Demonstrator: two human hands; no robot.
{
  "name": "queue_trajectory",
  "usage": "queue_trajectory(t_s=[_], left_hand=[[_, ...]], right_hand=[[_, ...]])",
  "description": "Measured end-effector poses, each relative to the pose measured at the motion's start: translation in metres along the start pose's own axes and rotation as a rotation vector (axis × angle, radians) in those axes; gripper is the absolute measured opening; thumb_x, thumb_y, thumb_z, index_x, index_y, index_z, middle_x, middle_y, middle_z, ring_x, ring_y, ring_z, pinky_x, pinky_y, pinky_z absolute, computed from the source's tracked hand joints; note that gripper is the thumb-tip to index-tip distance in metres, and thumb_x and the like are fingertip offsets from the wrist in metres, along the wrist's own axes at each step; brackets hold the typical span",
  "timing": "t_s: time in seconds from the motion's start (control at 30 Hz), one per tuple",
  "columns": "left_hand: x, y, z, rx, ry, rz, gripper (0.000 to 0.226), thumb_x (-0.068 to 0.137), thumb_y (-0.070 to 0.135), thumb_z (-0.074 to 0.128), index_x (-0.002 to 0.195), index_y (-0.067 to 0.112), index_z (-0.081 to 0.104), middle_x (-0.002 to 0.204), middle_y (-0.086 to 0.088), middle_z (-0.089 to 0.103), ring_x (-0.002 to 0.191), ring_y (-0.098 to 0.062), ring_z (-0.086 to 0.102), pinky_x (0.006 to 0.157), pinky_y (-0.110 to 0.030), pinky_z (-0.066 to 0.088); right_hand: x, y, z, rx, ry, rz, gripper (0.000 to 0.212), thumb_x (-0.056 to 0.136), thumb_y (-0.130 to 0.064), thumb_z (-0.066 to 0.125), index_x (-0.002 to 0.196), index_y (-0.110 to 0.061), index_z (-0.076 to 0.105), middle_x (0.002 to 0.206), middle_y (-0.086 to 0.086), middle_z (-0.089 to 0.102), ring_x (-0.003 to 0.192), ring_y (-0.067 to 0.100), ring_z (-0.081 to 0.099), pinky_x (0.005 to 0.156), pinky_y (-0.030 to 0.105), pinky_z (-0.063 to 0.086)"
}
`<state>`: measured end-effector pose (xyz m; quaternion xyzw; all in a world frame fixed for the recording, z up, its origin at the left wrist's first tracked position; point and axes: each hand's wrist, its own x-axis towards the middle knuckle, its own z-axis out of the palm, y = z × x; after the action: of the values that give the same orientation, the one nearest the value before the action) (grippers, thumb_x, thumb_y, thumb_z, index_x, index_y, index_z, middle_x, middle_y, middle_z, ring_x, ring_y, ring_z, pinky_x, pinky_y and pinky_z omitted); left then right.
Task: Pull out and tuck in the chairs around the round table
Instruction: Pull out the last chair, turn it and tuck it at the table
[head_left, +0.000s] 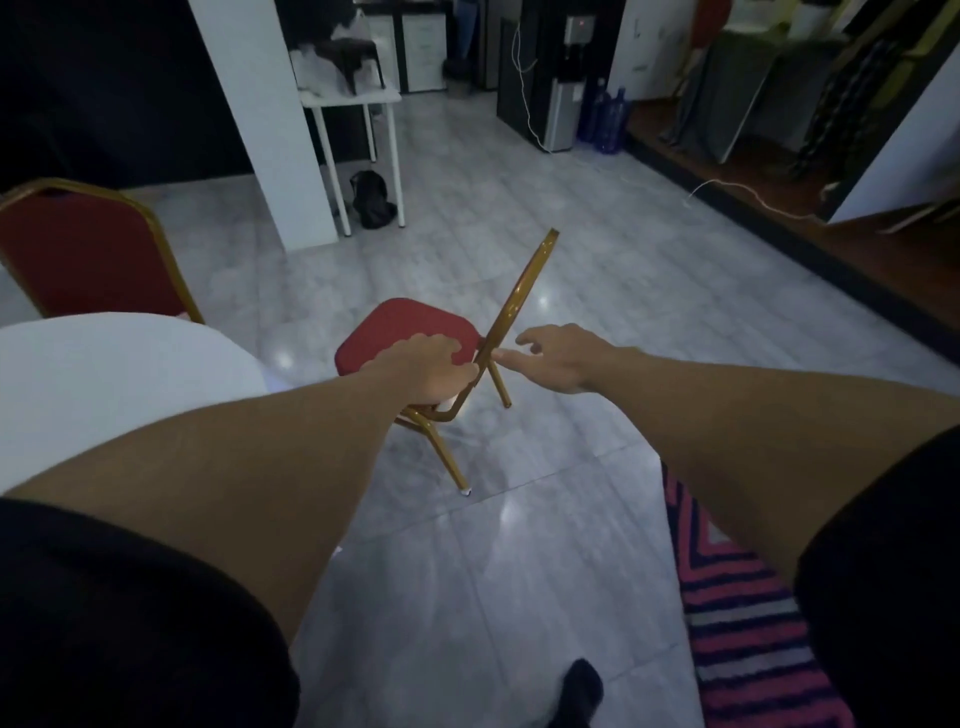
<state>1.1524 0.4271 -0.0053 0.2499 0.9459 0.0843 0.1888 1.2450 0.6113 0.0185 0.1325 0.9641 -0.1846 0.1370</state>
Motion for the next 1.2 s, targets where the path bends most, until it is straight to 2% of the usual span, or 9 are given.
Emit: queue_trajectory(t_s=[0.27,0.43,0.6,0.7,0.9,0.97,1.03,1.1,1.2], left_hand=[[0.079,0.064,0.002,-0.044,0.022,-0.059,0.080,0.084,0.076,0.030,0.151,0.034,0.045,0.152,-0.005,0.054,0.134,-0.036,0.055,0.107,-0.055,0.046],[0.126,0.109,-0.002,-0.077,0.021,-0.085,0.067,0.094,0.068,0.035,0.146,0.029,0.050,0.146,-0.005,0.059,0.130,-0.034,0.057,0.102,-0.049,0.045],[0.164,0.139,-0.006,-0.128,0.019,-0.138,0.073,0.089,0.071,0.036,0.148,0.029,0.049,0.142,-0.005,0.062,0.126,-0.034,0.060,0.103,-0.053,0.048],[0.188,0.145,-0.007,-0.154,0.009,-0.154,0.068,0.091,0.069,0.040,0.144,0.028,0.052,0.130,-0.004,0.067,0.113,-0.033,0.066,0.097,-0.052,0.053],[0.269,0.152,-0.006,-0.212,0.020,-0.177,0.044,0.096,0.061,0.045,0.119,0.028,0.062,0.096,0.001,0.069,0.085,-0.021,0.069,0.079,-0.041,0.057],[0.293,0.152,-0.004,-0.233,0.022,-0.194,0.044,0.094,0.062,0.047,0.119,0.028,0.062,0.099,0.003,0.069,0.088,-0.020,0.068,0.074,-0.036,0.053],[0.325,0.148,-0.006,-0.257,0.002,-0.241,0.054,0.089,0.068,0.048,0.126,0.030,0.059,0.114,0.003,0.067,0.101,-0.023,0.066,0.082,-0.039,0.051],[0.345,0.145,-0.008,-0.284,-0.027,-0.293,0.057,0.080,0.071,0.052,0.123,0.034,0.059,0.119,0.003,0.066,0.105,-0.027,0.064,0.089,-0.043,0.052],[0.369,0.143,-0.006,-0.307,-0.074,-0.340,0.060,0.075,0.071,0.059,0.122,0.033,0.058,0.116,0.004,0.065,0.105,-0.026,0.063,0.091,-0.045,0.052]], right_hand=[[0.078,0.078,-0.044,0.007,-0.020,-0.061,0.087,0.096,-0.080,0.040,0.159,-0.019,0.045,0.160,0.011,0.052,0.142,0.035,0.052,0.115,0.049,0.042],[0.126,0.131,-0.074,-0.017,-0.056,-0.079,0.098,0.089,-0.088,0.038,0.162,-0.022,0.041,0.162,0.008,0.049,0.145,0.034,0.050,0.118,0.054,0.040],[0.172,0.169,-0.097,-0.034,-0.084,-0.134,0.102,0.088,-0.089,0.042,0.164,-0.022,0.037,0.164,0.007,0.047,0.148,0.033,0.046,0.120,0.053,0.038],[0.200,0.182,-0.107,-0.047,-0.111,-0.159,0.111,0.081,-0.094,0.044,0.165,-0.024,0.033,0.166,0.007,0.044,0.149,0.033,0.045,0.120,0.053,0.037],[0.285,0.205,-0.123,-0.085,-0.159,-0.248,0.111,0.077,-0.092,0.055,0.164,-0.027,0.034,0.164,0.007,0.048,0.147,0.032,0.048,0.118,0.050,0.041],[0.313,0.210,-0.125,-0.097,-0.166,-0.279,0.110,0.072,-0.094,0.057,0.159,-0.029,0.041,0.160,0.005,0.052,0.143,0.031,0.052,0.115,0.049,0.044],[0.350,0.212,-0.132,-0.094,-0.173,-0.306,0.103,0.069,-0.092,0.063,0.151,-0.031,0.051,0.155,0.001,0.057,0.140,0.029,0.054,0.112,0.047,0.046],[0.377,0.213,-0.138,-0.114,-0.202,-0.340,0.108,0.071,-0.088,0.069,0.158,-0.028,0.044,0.161,0.003,0.049,0.146,0.031,0.048,0.115,0.048,0.043],[0.414,0.216,-0.146,-0.178,-0.233,-0.371,0.117,0.072,-0.080,0.076,0.166,-0.026,0.030,0.165,0.007,0.042,0.149,0.034,0.043,0.118,0.051,0.040]])
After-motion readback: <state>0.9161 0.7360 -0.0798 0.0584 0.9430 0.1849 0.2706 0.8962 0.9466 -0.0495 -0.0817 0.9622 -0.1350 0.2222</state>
